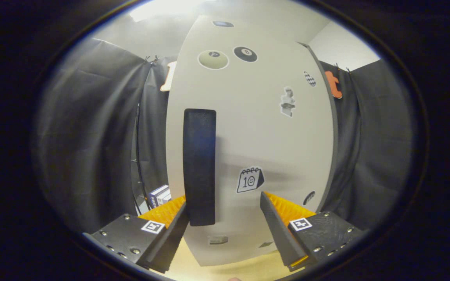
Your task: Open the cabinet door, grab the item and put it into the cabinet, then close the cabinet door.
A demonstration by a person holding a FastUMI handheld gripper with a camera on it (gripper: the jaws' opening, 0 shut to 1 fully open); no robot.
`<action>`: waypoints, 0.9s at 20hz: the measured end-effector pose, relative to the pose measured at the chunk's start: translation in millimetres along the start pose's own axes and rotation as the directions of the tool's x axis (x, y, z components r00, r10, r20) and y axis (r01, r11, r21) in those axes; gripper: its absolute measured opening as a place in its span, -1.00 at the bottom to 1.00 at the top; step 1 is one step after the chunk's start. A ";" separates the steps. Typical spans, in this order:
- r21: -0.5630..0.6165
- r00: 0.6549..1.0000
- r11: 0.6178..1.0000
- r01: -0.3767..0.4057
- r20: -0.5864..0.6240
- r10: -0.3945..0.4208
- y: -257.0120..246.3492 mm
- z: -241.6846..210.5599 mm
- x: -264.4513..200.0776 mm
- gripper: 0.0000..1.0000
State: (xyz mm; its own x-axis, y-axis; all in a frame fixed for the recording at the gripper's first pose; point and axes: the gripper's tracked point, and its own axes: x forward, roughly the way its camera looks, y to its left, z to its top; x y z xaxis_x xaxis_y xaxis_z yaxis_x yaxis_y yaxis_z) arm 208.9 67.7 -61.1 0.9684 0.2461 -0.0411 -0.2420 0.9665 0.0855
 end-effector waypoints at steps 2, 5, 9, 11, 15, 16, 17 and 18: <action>0.006 1.000 1.000 -0.019 -0.007 0.019 7.8 -2.0 20.4 1.00; 0.029 0.999 0.999 -0.044 -0.002 0.044 16.4 -1.7 47.4 1.00; 0.009 1.000 1.000 0.002 0.006 -0.002 18.0 -1.6 73.5 1.00; 0.010 0.999 0.999 0.046 0.020 -0.046 18.7 -1.6 85.2 1.00; 0.011 0.995 0.996 0.093 0.041 -0.094 18.4 -1.4 91.7 1.00; 0.012 0.994 0.995 0.101 0.043 -0.101 18.6 -1.5 92.1 1.00; 0.012 0.993 0.994 0.107 0.045 -0.107 18.9 -2.1 93.8 1.00; 0.008 0.993 0.994 0.111 0.045 -0.111 18.9 -1.6 92.4 1.00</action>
State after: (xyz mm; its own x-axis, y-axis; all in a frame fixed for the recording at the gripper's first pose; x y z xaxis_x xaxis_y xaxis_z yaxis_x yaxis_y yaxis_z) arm 293.7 108.8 -64.9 0.9910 0.1337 -0.0052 -0.1328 0.9872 0.0889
